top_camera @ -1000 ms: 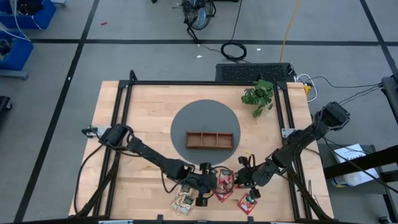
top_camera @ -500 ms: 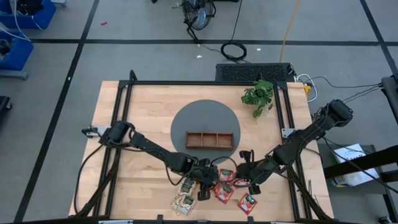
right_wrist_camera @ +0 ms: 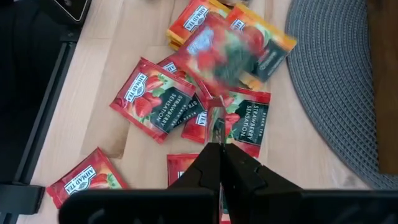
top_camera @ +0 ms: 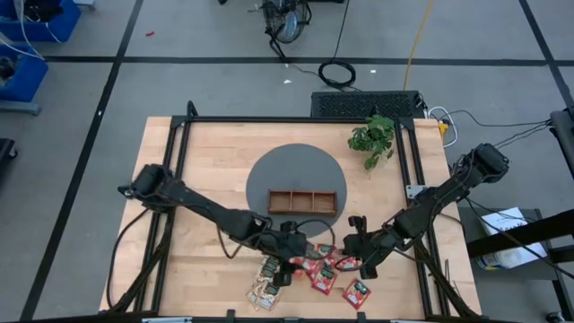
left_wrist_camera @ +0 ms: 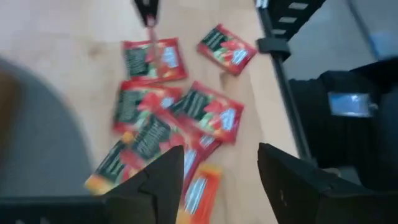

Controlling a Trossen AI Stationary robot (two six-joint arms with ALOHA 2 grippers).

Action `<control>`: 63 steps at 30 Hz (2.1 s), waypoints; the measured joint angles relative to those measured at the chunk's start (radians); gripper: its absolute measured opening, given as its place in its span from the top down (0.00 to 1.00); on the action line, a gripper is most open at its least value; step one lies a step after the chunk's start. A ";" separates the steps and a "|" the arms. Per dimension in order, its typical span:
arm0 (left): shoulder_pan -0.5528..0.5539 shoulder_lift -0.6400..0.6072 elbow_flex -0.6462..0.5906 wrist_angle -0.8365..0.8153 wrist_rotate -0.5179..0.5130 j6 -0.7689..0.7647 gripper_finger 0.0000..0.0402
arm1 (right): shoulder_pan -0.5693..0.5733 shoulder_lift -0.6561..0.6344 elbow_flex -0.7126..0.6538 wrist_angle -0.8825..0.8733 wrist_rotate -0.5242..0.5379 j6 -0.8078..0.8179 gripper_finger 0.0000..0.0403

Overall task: Pick & Place Tea
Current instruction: Put the red tea bag into the right section of the wooden organizer

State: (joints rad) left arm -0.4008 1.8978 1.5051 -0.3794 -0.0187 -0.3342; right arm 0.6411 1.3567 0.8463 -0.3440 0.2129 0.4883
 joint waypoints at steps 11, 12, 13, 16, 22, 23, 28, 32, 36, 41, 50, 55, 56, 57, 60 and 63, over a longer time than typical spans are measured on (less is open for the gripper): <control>-0.307 -0.313 -0.277 0.015 -0.612 0.005 0.80 | 0.025 0.000 0.000 -0.009 0.025 -0.016 1.00; -0.333 -0.334 -0.344 0.084 -0.648 0.001 0.85 | 0.025 0.000 0.000 -0.008 0.025 -0.029 1.00; -0.352 -0.355 -0.414 0.166 -0.685 0.003 0.89 | 0.020 0.000 0.000 -0.005 0.027 -0.041 1.00; -0.376 -0.397 -0.613 0.419 -0.759 0.066 0.98 | -0.023 0.002 0.061 -0.058 0.045 -0.014 1.00; -0.335 -0.450 -0.875 0.785 -0.747 0.088 0.96 | -0.154 0.069 0.318 -0.280 0.044 -0.160 1.00; -0.331 -0.448 -0.904 0.828 -0.734 0.088 0.96 | -0.182 0.089 0.364 -0.316 0.044 -0.189 1.00; -0.318 -0.439 -0.993 0.915 -0.719 0.053 0.99 | -0.322 0.202 0.537 -0.602 0.047 -0.307 1.00; -0.302 -0.439 -1.000 0.921 -0.720 0.060 0.96 | -0.430 0.261 0.607 -0.676 0.045 -0.396 1.00; -0.285 -0.439 -0.990 0.927 -0.714 0.097 0.91 | -0.523 0.291 0.611 -0.688 -0.005 -0.448 1.00; -0.277 -0.439 -0.990 0.930 -0.713 0.115 0.87 | -0.569 0.314 0.611 -0.675 -0.007 -0.450 1.00; -0.266 -0.439 -0.990 0.935 -0.712 0.212 0.90 | -0.569 0.324 0.566 -0.592 -0.007 -0.457 1.00; -0.245 -0.439 -0.990 0.936 -0.712 0.227 0.92 | -0.570 0.323 0.504 -0.575 -0.008 -0.477 1.00; -0.241 -0.439 -0.990 0.936 -0.712 0.228 0.93 | -0.571 0.324 0.497 -0.577 -0.007 -0.477 1.00; -0.236 -0.439 -0.990 0.936 -0.712 0.232 0.93 | -0.572 0.324 0.494 -0.585 -0.007 -0.477 1.00; -0.220 -0.439 -0.990 0.938 -0.711 0.254 0.95 | -0.572 0.323 0.488 -0.586 -0.007 -0.475 1.00; -0.203 -0.439 -0.990 0.938 -0.711 0.261 0.97 | -0.573 0.323 0.481 -0.581 -0.008 -0.475 1.00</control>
State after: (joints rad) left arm -0.6033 1.4590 0.5156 0.5587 -0.7300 -0.0728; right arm 0.0681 1.6794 1.3271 -0.9254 0.2054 0.0132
